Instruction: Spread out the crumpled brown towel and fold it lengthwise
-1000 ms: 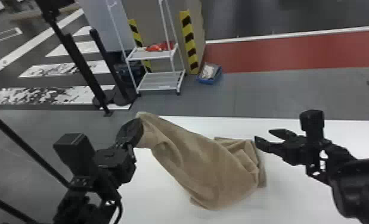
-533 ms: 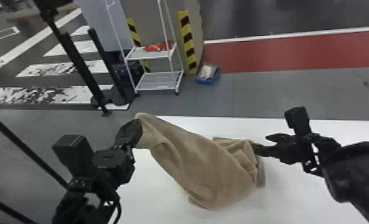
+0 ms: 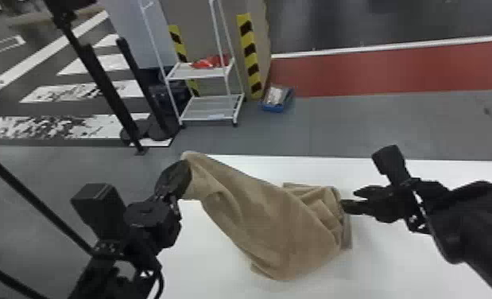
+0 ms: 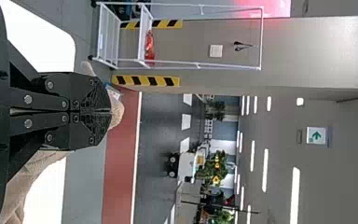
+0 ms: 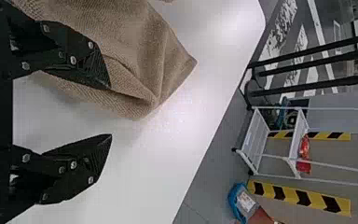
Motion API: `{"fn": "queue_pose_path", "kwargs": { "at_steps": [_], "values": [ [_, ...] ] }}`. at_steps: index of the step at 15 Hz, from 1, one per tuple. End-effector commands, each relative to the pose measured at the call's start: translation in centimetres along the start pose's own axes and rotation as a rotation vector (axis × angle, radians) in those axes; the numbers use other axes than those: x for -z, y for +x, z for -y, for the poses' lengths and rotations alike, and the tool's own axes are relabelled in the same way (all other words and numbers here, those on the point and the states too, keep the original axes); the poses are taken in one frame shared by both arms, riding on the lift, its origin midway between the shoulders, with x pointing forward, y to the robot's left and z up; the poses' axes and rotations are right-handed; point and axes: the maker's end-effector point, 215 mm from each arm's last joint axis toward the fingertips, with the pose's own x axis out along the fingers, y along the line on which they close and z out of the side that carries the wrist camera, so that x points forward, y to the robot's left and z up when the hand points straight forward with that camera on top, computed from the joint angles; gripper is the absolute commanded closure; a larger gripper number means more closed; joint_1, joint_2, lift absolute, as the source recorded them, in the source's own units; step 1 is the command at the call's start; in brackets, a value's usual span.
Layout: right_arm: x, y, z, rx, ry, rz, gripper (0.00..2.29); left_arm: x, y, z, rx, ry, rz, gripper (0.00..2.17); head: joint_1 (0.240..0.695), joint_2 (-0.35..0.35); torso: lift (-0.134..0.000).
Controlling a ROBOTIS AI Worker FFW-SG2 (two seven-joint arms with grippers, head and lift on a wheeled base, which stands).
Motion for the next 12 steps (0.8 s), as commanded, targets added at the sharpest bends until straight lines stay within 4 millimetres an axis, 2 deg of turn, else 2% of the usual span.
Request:
{"fn": "queue_pose_path", "kwargs": {
  "at_steps": [1, 2, 5, 6, 7, 10, 12],
  "values": [
    [0.2, -0.1, 0.7, 0.009, -0.008, -0.022, 0.65, 0.0, -0.1, 0.1, 0.000, -0.002, 0.002, 1.89, 0.695, 0.287, 0.000],
    [0.0, -0.2, 0.5, -0.005, -0.001, -0.020, 0.75, 0.0, -0.1, 0.3, 0.005, -0.003, 0.004, 1.89, 0.695, 0.283, 0.000],
    [0.7, -0.2, 0.2, -0.023, 0.020, -0.042, 0.78, -0.2, 0.3, 0.6, 0.011, 0.000, 0.013, 1.89, 0.695, 0.277, 0.000],
    [-0.2, -0.2, -0.8, -0.065, 0.045, -0.001, 0.76, 0.0, 0.6, 0.5, 0.010, 0.000, 0.012, 1.89, 0.695, 0.275, 0.000],
    [-2.2, -0.5, -1.4, -0.104, 0.092, 0.105, 0.52, 0.1, 1.2, 0.3, 0.008, -0.001, 0.013, 1.89, 0.695, 0.275, 0.000],
    [-3.6, -1.3, -2.5, -0.186, 0.234, 0.200, 0.40, 0.6, 1.5, 0.1, 0.007, 0.000, 0.007, 1.89, 0.695, 0.299, 0.000],
    [-1.6, -0.9, -3.2, -0.201, 0.271, 0.133, 0.40, 0.4, 1.5, 0.0, 0.005, 0.001, 0.015, 1.89, 0.695, 0.304, 0.000]
  ]
}}
